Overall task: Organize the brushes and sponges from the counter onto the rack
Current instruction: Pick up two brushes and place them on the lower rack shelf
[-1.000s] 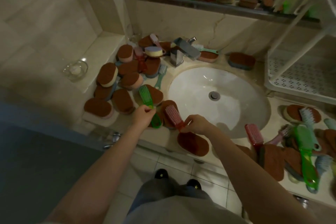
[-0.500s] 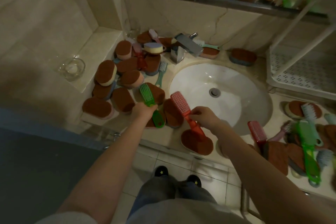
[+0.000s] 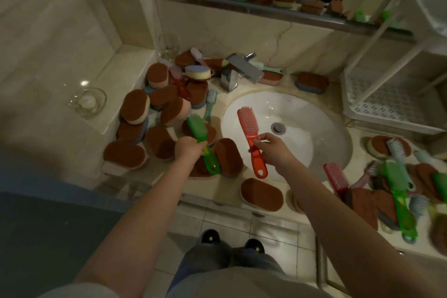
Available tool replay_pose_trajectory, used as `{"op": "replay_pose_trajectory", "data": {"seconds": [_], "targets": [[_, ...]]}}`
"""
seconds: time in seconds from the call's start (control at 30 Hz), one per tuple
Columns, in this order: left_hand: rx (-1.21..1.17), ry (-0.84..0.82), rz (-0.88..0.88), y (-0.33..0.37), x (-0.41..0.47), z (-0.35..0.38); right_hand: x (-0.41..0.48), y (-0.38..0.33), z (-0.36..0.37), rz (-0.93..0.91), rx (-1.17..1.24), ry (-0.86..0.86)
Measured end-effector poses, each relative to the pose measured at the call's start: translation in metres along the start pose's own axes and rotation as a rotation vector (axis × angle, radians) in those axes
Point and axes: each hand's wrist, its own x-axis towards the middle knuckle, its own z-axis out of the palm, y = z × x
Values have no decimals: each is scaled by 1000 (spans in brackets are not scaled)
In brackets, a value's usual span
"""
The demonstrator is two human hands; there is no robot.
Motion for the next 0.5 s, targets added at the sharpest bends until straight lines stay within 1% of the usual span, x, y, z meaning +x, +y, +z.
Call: {"op": "replay_pose_trajectory", "data": {"seconds": [0.1,0.2,0.3,0.4,0.5], "targets": [[-149,-8,70,-2,-5,-4,-1,-7,4,-10,96,7],[-260,-37,81,1,-12,-9,-1,-13,9,-15,120,16],[-306,-65,89,5,-21,-14,-1,-19,14,-27,120,25],[-381,-97,147,12,-30,-19,-3,-27,18,-65,117,27],[-419,-78,206,23,-32,-26,-4,-38,21,-89,126,24]]}}
